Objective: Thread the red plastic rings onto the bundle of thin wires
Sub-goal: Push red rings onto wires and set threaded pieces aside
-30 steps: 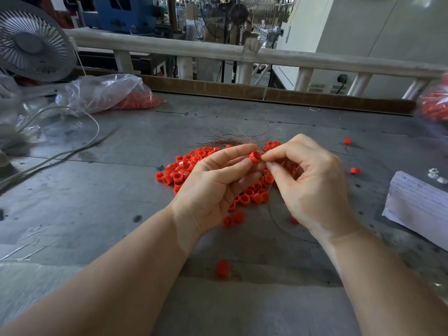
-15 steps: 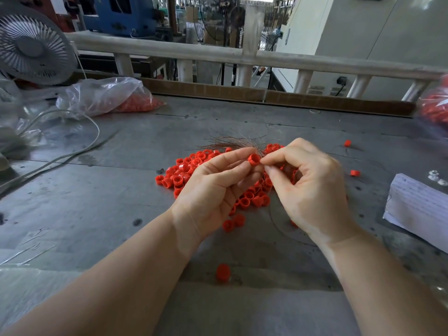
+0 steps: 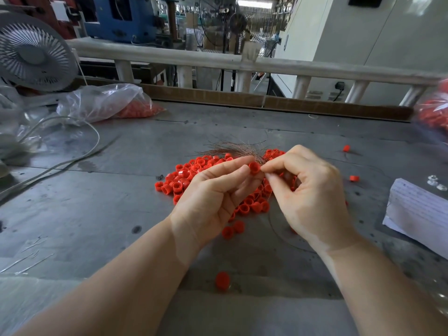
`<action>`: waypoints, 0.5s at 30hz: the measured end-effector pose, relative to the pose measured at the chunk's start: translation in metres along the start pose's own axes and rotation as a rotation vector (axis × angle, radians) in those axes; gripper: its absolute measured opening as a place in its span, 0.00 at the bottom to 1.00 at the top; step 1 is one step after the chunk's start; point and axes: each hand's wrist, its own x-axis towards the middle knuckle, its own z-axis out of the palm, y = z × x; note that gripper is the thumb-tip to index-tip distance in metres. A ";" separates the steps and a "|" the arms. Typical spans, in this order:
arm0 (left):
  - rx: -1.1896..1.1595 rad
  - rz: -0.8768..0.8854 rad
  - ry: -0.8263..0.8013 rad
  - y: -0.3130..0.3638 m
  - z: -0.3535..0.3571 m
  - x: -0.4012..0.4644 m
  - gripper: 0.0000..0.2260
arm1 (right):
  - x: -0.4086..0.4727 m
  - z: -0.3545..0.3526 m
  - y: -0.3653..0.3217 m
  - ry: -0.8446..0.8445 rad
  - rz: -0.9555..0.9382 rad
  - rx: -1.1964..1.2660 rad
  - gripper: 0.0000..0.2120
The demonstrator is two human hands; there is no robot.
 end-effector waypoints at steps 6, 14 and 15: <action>-0.025 -0.014 0.007 0.001 0.001 0.000 0.08 | 0.002 0.001 -0.001 -0.001 0.127 0.159 0.07; -0.050 -0.050 -0.027 0.003 0.000 -0.001 0.08 | 0.004 -0.002 -0.005 -0.043 0.205 0.254 0.11; -0.050 -0.053 -0.028 0.003 0.000 -0.001 0.08 | 0.005 -0.002 -0.005 -0.045 0.207 0.254 0.11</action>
